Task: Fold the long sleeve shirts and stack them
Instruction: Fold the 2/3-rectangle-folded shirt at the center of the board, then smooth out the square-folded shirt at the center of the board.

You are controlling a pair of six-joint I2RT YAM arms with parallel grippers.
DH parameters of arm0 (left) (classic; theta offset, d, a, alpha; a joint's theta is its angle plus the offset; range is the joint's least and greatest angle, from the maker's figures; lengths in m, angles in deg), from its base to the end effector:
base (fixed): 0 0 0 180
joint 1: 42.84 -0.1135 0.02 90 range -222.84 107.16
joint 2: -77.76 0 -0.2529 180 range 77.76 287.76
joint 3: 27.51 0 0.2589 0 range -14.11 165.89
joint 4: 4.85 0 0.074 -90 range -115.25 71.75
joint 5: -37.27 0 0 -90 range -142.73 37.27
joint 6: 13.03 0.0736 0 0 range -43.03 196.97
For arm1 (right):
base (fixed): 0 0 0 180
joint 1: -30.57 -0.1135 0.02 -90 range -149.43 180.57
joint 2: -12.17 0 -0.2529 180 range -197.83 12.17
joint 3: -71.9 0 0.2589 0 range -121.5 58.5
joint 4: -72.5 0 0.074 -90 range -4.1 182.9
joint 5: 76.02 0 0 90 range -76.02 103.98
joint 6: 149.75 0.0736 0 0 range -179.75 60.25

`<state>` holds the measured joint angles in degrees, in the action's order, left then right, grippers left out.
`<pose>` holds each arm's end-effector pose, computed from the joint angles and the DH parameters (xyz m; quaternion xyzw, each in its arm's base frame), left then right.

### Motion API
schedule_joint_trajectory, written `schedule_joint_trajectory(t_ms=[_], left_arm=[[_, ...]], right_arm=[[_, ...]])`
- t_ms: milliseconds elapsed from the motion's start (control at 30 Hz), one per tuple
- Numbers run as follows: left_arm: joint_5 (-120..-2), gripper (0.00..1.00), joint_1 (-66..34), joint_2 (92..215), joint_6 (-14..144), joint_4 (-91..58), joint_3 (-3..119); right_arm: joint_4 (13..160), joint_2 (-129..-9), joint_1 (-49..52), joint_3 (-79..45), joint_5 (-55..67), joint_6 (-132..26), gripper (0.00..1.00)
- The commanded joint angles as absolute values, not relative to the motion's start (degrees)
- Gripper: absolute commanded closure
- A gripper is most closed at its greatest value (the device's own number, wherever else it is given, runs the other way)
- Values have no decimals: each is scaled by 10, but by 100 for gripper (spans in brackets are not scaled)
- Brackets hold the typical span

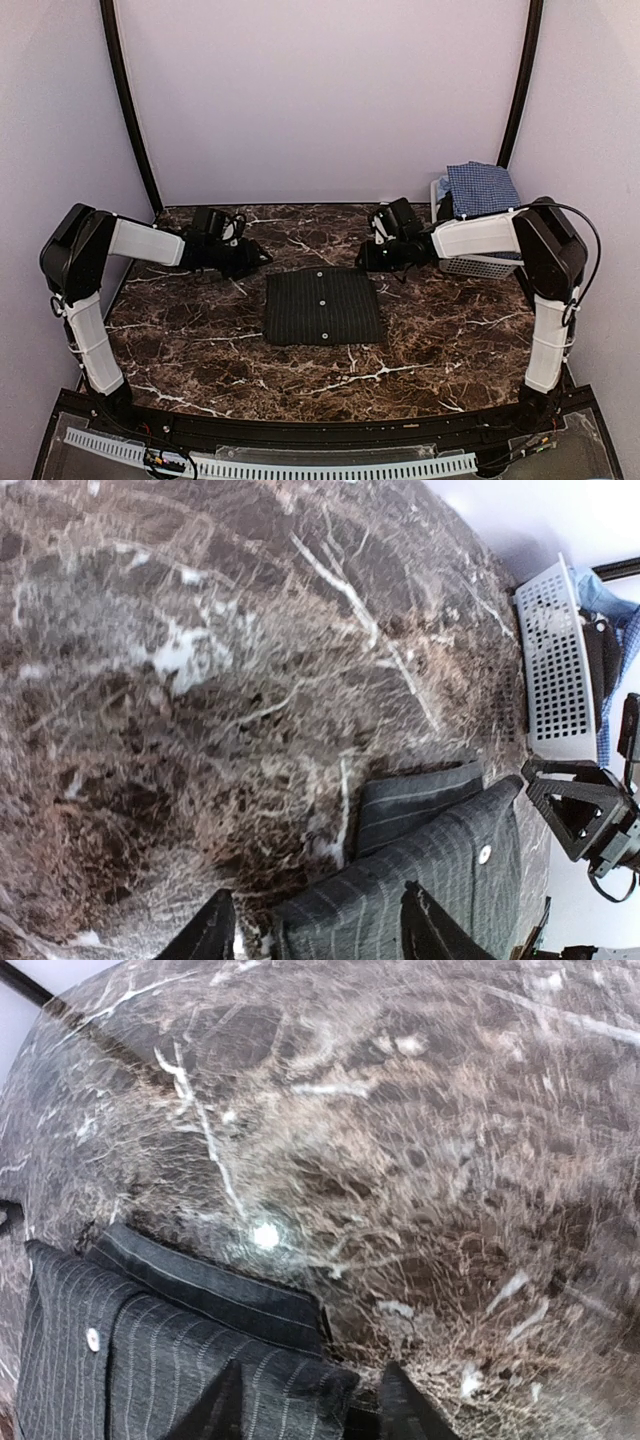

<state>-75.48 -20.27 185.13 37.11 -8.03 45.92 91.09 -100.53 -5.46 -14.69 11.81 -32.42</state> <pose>0.3801 -0.1888 0.1247 -0.0451 0.8810 -0.3773 0.2818 0.3663 0.2699 0.1291 -0.0773 0.9195 0.2171 0.3185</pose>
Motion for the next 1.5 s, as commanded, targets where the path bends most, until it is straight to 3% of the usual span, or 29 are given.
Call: schedule_joint_trajectory(t_ms=[0,200,467,800,1233,1467], left_arm=[[-770,43,-206,1818,403,-107,505],[-769,48,-203,1799,400,-160,490],[-761,53,-172,1762,391,-178,455],[-755,55,-146,1747,376,-178,436],[-679,55,-146,1807,390,-231,503],[-656,54,-146,1861,394,-252,552]], right_arm=[[949,-978,-75,-178,151,-347,49],[983,-973,-111,-195,200,-368,36],[1033,-1016,-156,-284,184,-387,50],[1103,-1087,-182,-391,251,-426,43],[1069,-1017,-92,-260,219,-375,50],[1042,-1035,-75,-253,171,-363,53]])
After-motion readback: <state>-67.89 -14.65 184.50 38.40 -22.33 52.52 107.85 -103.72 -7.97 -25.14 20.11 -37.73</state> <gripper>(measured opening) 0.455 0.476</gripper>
